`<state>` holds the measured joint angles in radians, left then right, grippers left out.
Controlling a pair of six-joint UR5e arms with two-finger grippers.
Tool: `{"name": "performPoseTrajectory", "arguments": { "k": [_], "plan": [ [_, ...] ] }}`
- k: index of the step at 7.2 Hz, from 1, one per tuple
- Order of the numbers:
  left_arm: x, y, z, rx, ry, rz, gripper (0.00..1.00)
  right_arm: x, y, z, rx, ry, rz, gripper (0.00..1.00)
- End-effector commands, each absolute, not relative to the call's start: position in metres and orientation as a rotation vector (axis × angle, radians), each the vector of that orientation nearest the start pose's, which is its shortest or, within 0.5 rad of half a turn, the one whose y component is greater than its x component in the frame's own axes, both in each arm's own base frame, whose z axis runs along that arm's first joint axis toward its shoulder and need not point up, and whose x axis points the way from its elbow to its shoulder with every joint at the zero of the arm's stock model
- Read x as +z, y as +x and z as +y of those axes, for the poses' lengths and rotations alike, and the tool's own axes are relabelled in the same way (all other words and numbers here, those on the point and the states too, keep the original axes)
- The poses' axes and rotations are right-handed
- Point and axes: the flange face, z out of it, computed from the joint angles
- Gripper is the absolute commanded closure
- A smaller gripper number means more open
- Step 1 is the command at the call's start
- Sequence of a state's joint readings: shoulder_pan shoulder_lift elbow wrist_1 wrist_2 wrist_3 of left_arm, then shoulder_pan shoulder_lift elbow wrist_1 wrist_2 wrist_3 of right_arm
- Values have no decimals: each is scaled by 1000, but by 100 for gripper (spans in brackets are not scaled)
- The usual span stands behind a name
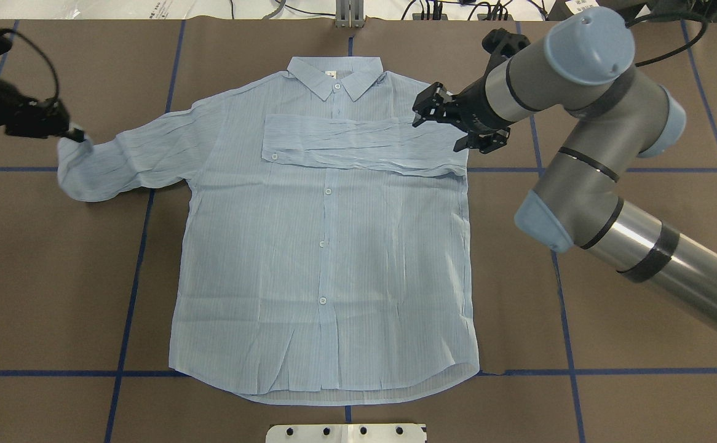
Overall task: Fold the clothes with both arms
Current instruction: 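Grasp the other sleeve cuff with the left gripper while the right gripper withdraws, then fold the sleeve with the left gripper across the chest and release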
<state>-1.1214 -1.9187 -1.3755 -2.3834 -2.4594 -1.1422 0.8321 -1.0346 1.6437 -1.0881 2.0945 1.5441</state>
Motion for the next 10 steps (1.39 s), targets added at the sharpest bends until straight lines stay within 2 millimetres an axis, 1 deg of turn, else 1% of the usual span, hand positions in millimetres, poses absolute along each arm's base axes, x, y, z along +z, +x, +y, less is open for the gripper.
{"name": "performPoseTrajectory", "arguments": {
  "k": [1, 2, 3, 4, 5, 6, 7, 8, 9, 10],
  "plan": [
    [275, 383, -627, -318, -24, 1288, 100, 298, -312, -559, 386, 9, -1155, 10],
    [224, 440, -617, -367, -9, 1314, 100, 312, -293, -564, 376, 21, -1144, 10],
    [174, 481, -617, -396, -30, 1336, 100, 330, -280, -564, 365, 37, -1123, 10],
    [130, 526, -617, -430, -34, 1339, 100, 341, -270, -565, 367, 43, -1112, 10],
    [120, 554, -600, -441, 4, 1343, 100, 350, -261, -566, 385, 43, -1102, 1],
    [110, 563, -591, -434, 1, 1352, 100, 357, -256, -567, 396, 42, -1094, 1],
    [105, 576, -579, -428, -10, 1359, 100, 361, -254, -566, 401, 40, -1089, 2],
    [103, 586, -570, -432, 7, 1360, 100, 360, -254, -566, 402, 43, -1089, 1],
    [104, 594, -563, -428, 19, 1361, 40, 361, -254, -566, 404, 45, -1086, 1],
    [100, 596, -561, -430, 30, 1366, 10, 362, -254, -566, 405, 45, -1084, 1]
  ]
}}
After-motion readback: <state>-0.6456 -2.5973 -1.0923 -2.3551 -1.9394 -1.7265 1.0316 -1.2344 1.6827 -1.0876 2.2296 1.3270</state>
